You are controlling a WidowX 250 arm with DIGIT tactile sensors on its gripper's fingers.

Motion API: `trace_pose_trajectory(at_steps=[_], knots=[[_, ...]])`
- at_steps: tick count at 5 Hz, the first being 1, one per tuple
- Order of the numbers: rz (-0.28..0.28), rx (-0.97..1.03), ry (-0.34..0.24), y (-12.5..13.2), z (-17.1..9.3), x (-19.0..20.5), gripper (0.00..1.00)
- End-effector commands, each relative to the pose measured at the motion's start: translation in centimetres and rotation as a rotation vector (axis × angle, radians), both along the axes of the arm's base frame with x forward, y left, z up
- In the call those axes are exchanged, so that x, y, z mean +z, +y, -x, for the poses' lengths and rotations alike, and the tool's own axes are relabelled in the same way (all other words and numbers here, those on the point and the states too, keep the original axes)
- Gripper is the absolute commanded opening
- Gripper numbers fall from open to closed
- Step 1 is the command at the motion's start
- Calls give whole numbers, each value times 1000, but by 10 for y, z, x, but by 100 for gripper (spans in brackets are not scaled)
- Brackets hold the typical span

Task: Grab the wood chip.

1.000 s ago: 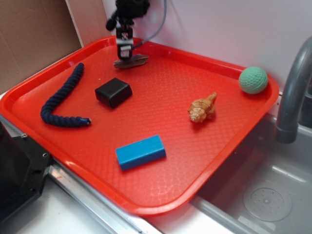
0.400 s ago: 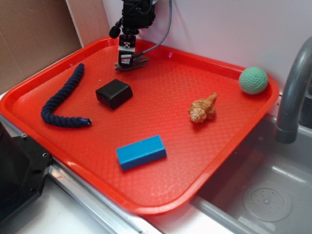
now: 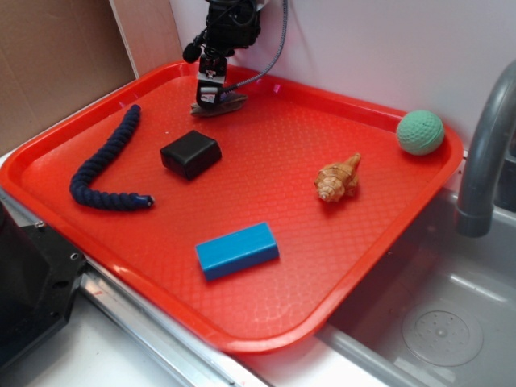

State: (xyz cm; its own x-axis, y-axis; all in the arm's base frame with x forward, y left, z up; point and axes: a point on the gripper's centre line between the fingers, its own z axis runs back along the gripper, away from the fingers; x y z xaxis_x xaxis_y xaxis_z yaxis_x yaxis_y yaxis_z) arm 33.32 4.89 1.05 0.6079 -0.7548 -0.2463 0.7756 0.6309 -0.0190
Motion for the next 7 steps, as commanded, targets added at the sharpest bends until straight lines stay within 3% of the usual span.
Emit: trace_pose_trajectory(at_steps=[1,2,3,4,5,6,7], knots=[[-40,116,-68,-5,3,22,0],[22,171,-183,-31,28,72,0],[122,208,-300,-58,64,122,0],[193,163,-346,-66,93,172,0],[198,145,-321,-61,99,223,0],[198,145,-321,-61,99,223,100],[198,145,-321,-61,99,223,100]])
